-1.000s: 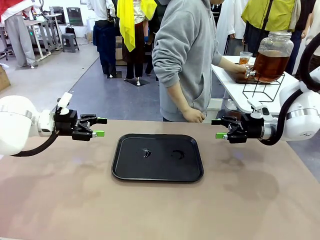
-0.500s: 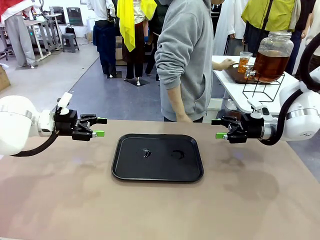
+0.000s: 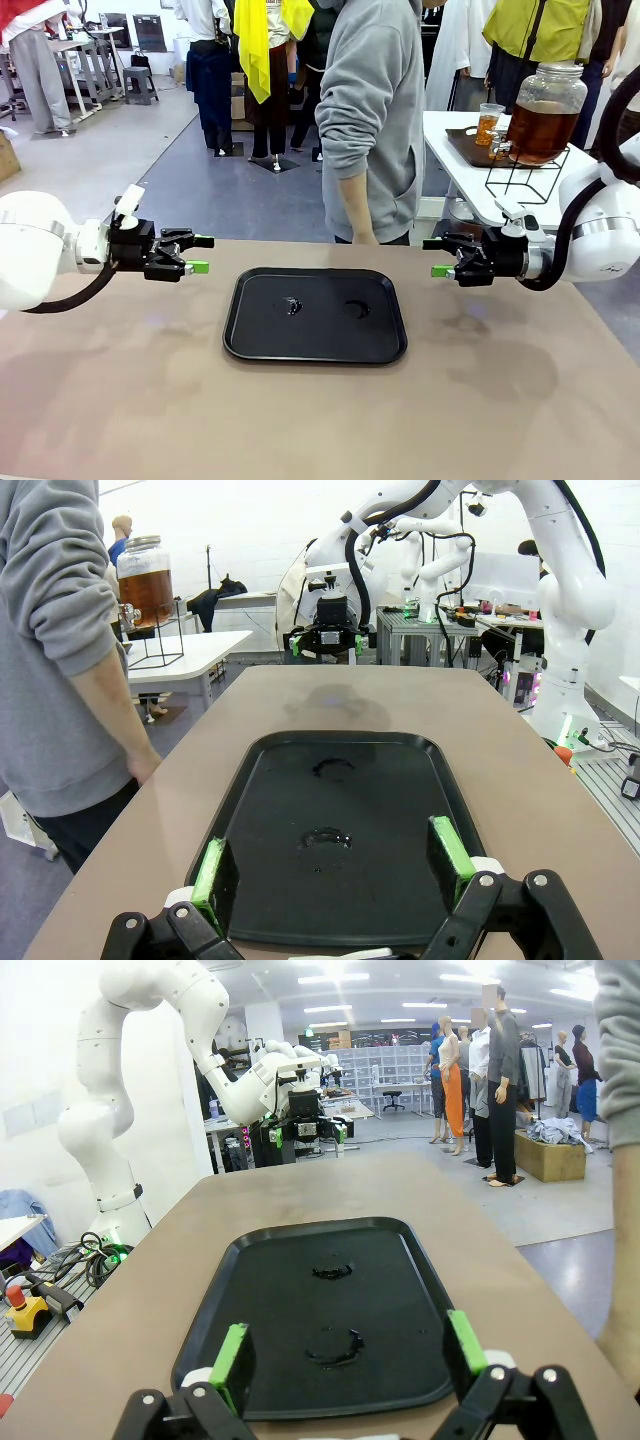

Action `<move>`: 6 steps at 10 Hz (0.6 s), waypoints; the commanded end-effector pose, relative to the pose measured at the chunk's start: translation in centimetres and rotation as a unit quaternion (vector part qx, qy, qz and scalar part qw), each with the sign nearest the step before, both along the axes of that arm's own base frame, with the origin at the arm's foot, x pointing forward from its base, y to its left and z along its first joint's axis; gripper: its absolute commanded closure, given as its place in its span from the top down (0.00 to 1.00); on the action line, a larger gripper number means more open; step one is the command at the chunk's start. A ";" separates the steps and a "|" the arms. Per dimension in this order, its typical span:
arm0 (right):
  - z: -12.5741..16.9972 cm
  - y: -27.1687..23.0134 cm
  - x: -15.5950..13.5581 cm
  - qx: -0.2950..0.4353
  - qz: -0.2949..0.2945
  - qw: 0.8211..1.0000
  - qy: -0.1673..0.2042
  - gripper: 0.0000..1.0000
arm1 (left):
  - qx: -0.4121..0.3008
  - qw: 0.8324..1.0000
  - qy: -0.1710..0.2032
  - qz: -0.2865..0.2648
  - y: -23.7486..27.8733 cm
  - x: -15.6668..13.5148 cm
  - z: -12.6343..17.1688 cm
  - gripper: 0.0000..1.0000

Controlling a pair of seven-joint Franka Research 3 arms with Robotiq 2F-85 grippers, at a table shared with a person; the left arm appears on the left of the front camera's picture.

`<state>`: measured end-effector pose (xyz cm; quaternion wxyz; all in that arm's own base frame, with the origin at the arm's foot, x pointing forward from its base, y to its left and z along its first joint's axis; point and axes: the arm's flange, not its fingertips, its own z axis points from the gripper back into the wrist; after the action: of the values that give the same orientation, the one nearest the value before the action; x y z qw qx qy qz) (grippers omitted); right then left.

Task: Pour the drink into the iced cup.
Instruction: Open the gripper to release the iced cup you were holding.

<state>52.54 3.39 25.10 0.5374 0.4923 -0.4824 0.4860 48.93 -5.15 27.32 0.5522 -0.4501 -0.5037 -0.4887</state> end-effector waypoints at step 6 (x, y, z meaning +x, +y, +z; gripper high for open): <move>0.3 0.1 0.0 -0.001 0.001 1.000 0.003 1.00 | 0.000 1.000 0.001 0.000 -0.1 0.0 0.2 1.00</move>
<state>52.54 3.39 25.10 0.5374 0.4923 -0.4824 0.4860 48.93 -5.15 27.32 0.5522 -0.4501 -0.5037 -0.4887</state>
